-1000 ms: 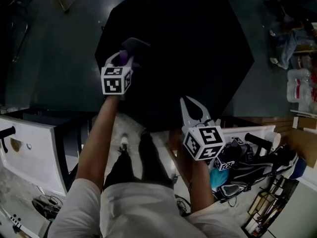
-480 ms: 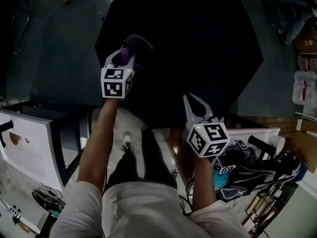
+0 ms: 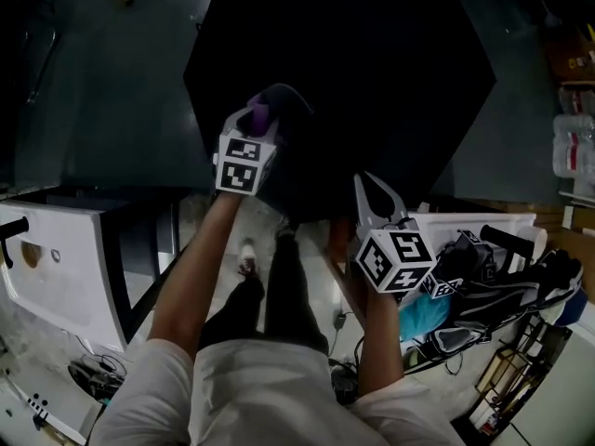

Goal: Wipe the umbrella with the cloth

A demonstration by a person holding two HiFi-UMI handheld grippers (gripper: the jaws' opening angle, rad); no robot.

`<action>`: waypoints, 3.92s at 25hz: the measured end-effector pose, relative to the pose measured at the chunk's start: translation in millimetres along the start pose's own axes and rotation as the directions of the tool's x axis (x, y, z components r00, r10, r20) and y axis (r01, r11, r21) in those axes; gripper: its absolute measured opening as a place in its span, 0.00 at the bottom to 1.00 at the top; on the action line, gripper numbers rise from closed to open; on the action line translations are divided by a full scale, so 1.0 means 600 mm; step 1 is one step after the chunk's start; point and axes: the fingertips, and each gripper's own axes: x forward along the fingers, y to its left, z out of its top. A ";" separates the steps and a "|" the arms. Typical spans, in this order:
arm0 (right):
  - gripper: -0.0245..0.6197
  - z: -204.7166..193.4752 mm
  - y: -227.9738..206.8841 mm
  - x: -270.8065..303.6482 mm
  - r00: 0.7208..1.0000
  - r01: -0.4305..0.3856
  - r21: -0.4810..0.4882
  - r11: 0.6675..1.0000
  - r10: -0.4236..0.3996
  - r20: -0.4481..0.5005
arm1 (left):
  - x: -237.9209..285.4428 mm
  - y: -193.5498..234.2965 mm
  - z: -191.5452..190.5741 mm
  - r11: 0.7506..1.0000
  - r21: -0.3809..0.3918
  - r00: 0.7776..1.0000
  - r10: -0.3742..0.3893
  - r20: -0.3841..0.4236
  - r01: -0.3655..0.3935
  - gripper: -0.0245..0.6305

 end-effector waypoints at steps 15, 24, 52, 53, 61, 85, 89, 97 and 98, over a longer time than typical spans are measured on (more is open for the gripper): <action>0.05 -0.144 0.040 -0.138 0.993 0.117 0.042 0.992 -0.118 0.011 | -0.030 -0.163 -0.094 0.983 0.104 0.988 -0.150 -0.041 0.154 0.24; 0.05 -0.210 0.067 -0.190 0.990 0.141 0.023 0.990 -0.141 0.000 | -0.053 -0.211 -0.186 0.972 0.124 0.977 -0.189 -0.096 0.200 0.24; 0.05 -0.472 0.034 -0.180 0.994 0.068 -0.003 0.998 -0.068 -0.083 | -0.032 -0.323 -0.528 0.969 0.065 0.953 -0.221 -0.209 0.239 0.24; 0.05 -0.475 0.034 -0.180 0.994 0.067 -0.004 0.998 -0.067 -0.086 | -0.032 -0.326 -0.533 0.967 0.062 0.949 -0.230 -0.217 0.248 0.24; 0.05 -0.409 0.055 -0.192 0.994 0.064 -0.015 0.998 -0.066 -0.086 | -0.099 -0.326 -0.494 0.954 0.047 0.926 -0.273 -0.262 0.295 0.24; 0.05 -0.003 0.109 -0.166 0.998 0.046 -0.143 0.989 -0.039 0.053 | -0.196 -0.082 0.038 0.991 0.058 0.992 -0.123 -0.007 0.123 0.24; 0.05 0.010 0.063 -0.132 0.999 0.023 -0.107 0.994 -0.020 0.032 | -0.119 -0.053 0.102 0.993 0.099 0.998 -0.063 -0.006 0.063 0.24; 0.05 0.024 -0.006 -0.074 1.000 -0.017 -0.059 0.998 0.016 -0.012 | 0.036 0.008 0.216 0.995 0.097 0.999 0.028 0.033 -0.031 0.24; 0.05 0.025 -0.008 -0.070 1.000 -0.029 -0.063 0.998 0.028 -0.015 | 0.052 0.014 0.222 0.995 0.093 0.999 0.029 0.033 -0.032 0.24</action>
